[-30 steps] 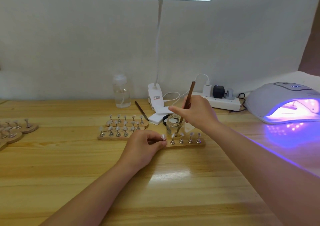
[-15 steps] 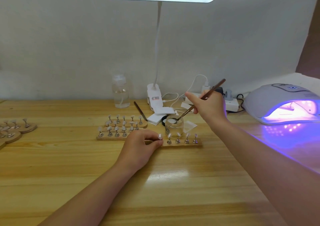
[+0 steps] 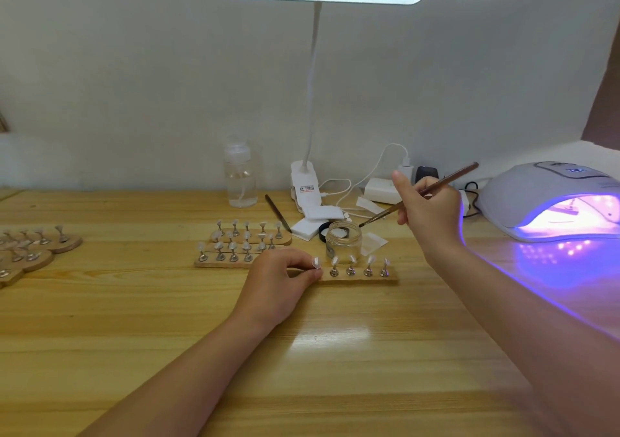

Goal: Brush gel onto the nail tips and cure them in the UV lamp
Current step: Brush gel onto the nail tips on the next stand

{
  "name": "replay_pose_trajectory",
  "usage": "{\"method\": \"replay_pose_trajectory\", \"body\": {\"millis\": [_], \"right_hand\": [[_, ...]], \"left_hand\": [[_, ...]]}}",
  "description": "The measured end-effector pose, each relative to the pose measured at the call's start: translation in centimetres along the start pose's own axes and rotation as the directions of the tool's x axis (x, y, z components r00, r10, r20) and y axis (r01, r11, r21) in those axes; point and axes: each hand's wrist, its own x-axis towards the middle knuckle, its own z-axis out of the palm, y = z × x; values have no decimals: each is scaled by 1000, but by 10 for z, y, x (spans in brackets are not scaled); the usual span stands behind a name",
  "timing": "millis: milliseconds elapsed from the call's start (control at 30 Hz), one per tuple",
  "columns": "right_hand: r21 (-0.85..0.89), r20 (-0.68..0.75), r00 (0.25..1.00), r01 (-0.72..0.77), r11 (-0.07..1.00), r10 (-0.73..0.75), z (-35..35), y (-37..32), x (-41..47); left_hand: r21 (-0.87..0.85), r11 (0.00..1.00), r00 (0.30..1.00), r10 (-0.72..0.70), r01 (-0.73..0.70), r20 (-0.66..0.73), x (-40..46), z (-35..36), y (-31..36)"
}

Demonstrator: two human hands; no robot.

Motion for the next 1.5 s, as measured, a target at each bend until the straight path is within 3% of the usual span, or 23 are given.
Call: {"method": "replay_pose_trajectory", "body": {"millis": [133, 267, 433, 600, 767, 933, 1067, 1200, 1333, 1433, 1500], "right_hand": [[173, 117, 988, 80, 982, -101, -1, -2, -35], [198, 284, 921, 216, 956, -267, -3, 4, -68], [92, 328, 811, 483, 871, -484, -4, 8, -77], [181, 332, 847, 375, 909, -416, -4, 12, -82], [86, 348, 785, 517, 851, -512, -2, 12, -80], [162, 374, 829, 383, 909, -416, -1, 15, -83], [138, 340, 805, 469, 872, -486, 1, 14, -81], [166, 370, 859, 313, 935, -353, 1, 15, -83], [121, 351, 817, 445, 887, -458, 0, 13, -80], [161, 382, 840, 350, 923, -385, -1, 12, -82], [159, 363, 837, 377, 912, -409, -1, 12, -83]], "left_hand": [[10, 1000, 1000, 1, -1, -6, -1, 1, 0], [-1, 1000, 1000, 1, -1, -21, -2, 0, 0], [-45, 999, 1000, 15, -16, -25, -2, 0, 0], [-71, 997, 1000, 4, -4, -4, -3, -1, 0], [-93, 996, 1000, -10, 11, 8, -3, -1, 2], [-92, 995, 999, -33, 32, -4, -2, -1, 1], [-99, 994, 999, -43, 42, -8, -2, -1, 1], [-93, 994, 998, -58, 57, -5, -2, -1, 1], [-95, 994, 998, -62, 60, -12, -1, -1, 2], [-91, 993, 997, -74, 72, -10, -1, 0, 1], [-97, 992, 997, -82, 81, -11, -1, 0, 1]]}}
